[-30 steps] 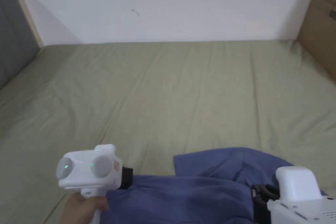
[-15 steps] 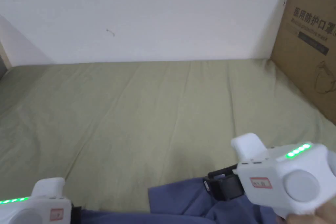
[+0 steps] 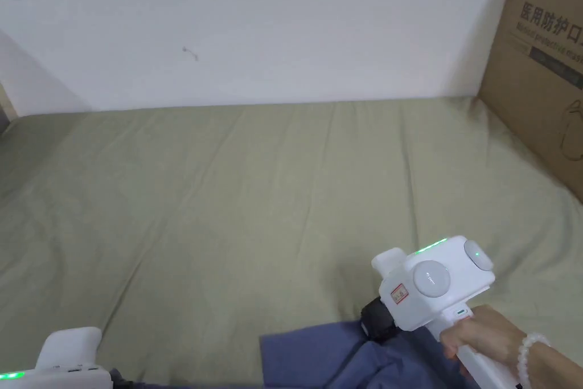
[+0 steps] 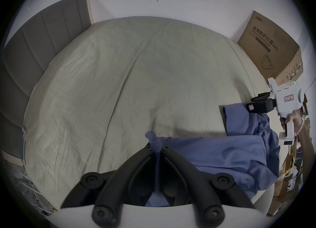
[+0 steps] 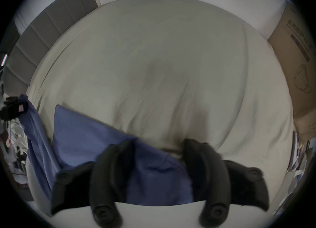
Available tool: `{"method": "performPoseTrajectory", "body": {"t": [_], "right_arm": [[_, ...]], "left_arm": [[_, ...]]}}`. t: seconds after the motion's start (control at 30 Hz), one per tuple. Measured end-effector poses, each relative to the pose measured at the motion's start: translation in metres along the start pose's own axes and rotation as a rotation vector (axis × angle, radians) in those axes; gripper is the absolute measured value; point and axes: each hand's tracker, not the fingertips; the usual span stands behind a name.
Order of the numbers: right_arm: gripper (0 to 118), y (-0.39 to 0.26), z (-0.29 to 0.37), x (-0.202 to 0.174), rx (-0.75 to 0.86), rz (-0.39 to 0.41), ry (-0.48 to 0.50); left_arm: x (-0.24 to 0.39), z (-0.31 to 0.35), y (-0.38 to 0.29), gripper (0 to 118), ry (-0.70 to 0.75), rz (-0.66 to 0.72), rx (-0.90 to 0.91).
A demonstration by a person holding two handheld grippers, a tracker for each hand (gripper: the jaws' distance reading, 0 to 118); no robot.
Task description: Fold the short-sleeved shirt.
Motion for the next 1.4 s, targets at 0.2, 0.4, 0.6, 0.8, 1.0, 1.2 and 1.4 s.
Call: {"method": "performPoseTrajectory", "body": {"t": [0.2,0.4,0.6,0.8,1.0,1.2,1.4], "right_arm": [[3,-0.009,0.01,0.0,0.002,-0.01,-0.015],[3,-0.013,0.096,0.028,0.176,-0.155,0.028],[3,-0.036,0.218,0.063,0.393,-0.244,-0.004],[3,-0.077,0.313,0.083,0.566,-0.353,-0.003],[3,-0.093,0.363,0.08,0.636,-0.378,-0.002],[3,-0.069,0.402,0.081,0.699,-0.406,0.011],[3,-0.008,0.457,0.087,0.77,-0.409,-0.014]], "left_arm": [[0.0,0.017,0.003,1,0.002,0.019,0.013],[0.0,0.063,0.011,1,-0.011,0.004,0.082],[-0.005,0.125,0.018,1,0.016,0.013,0.214],[-0.007,0.18,0.019,1,0.033,0.021,0.312],[0.008,0.228,0.033,1,0.013,-0.01,0.405],[0.013,0.267,0.078,1,0.013,-0.025,0.497],[0.016,0.31,0.154,1,0.042,-0.052,0.583]]}}
